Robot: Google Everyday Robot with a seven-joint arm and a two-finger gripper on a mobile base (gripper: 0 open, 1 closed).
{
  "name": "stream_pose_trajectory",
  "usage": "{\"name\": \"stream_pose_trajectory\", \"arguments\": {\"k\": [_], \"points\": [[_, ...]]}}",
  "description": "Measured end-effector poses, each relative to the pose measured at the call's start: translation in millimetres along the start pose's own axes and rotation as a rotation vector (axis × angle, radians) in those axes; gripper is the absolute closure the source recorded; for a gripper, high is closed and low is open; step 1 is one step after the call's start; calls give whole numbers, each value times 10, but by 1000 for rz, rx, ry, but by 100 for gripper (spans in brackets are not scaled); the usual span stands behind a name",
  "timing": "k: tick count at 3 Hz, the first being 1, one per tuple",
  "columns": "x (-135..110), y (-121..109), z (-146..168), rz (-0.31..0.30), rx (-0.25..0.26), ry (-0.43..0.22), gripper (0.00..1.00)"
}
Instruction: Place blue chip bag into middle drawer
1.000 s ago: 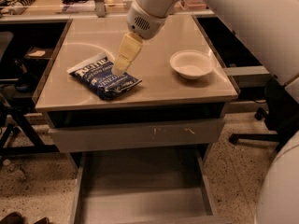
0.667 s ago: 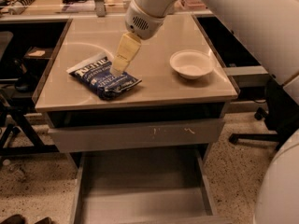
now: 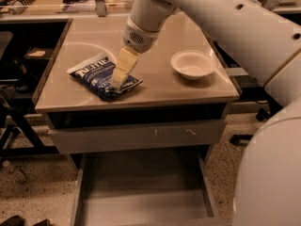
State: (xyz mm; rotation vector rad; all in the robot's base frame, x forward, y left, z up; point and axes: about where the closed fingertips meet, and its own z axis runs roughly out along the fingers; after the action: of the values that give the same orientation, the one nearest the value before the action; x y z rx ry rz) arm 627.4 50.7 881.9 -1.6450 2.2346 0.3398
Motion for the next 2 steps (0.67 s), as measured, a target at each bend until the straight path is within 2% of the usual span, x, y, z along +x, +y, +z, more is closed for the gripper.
{"name": "stream_pose_trajectory", "arguments": {"k": [2], "points": [[-69,-88,451,29,-86,36,0]]}}
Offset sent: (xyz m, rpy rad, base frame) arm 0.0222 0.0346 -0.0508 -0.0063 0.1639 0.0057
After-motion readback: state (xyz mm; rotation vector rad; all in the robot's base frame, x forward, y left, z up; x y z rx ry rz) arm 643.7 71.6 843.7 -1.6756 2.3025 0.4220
